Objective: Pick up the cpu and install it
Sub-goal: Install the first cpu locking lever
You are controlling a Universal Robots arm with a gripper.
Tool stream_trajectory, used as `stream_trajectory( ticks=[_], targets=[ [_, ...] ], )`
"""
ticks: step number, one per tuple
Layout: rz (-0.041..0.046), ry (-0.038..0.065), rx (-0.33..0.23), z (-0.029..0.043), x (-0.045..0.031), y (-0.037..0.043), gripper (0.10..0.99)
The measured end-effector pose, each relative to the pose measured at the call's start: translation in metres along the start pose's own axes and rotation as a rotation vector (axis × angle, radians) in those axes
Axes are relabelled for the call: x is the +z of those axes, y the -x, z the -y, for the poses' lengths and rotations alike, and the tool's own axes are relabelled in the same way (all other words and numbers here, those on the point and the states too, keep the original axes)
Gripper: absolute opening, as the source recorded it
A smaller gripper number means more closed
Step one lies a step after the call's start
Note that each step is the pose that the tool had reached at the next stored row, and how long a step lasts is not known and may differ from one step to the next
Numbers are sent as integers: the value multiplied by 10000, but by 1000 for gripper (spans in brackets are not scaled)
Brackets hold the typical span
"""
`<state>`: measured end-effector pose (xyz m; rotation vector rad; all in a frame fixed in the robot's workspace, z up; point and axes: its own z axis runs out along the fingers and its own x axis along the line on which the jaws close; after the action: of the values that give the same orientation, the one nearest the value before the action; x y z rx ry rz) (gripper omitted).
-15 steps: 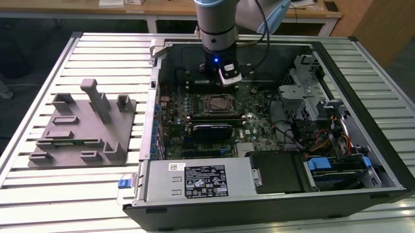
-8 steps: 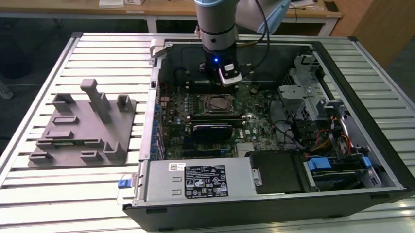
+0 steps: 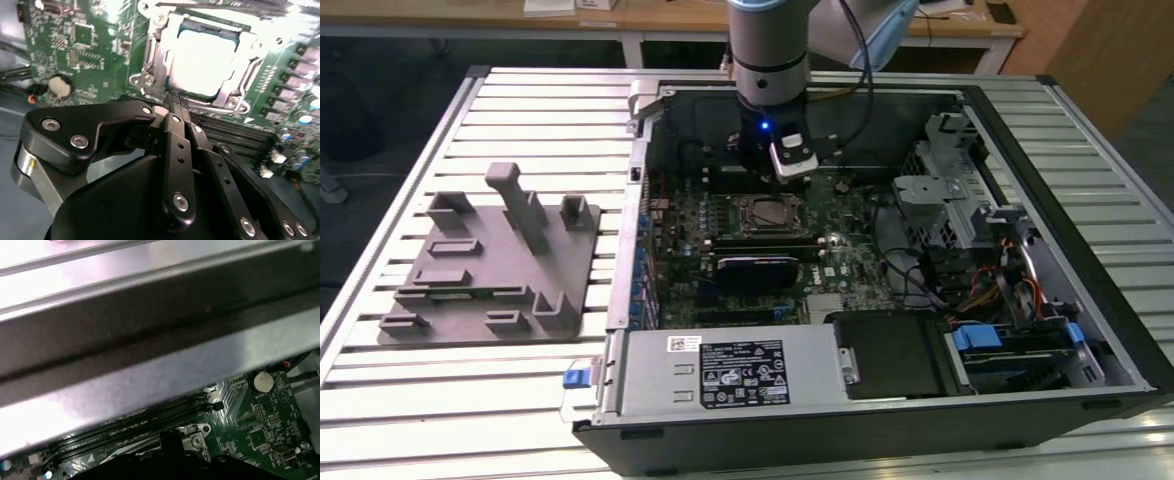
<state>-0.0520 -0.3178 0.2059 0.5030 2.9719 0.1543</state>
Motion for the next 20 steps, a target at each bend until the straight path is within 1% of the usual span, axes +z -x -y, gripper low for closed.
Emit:
stream_trajectory(
  ticks=[3,6,10,12,13,14,20],
  targets=[
    [-143,-232,-7,30,-1,12,106],
    [-254,-464,-18,85,-4,33,106],
    [-352,-716,-31,170,-10,62,106],
    [-411,-868,-39,203,-12,74,106],
    [-438,-960,-45,213,-11,79,106],
    [-444,-1029,-50,217,-12,80,106],
    [-442,-1040,-54,219,-13,80,106]
  ],
)
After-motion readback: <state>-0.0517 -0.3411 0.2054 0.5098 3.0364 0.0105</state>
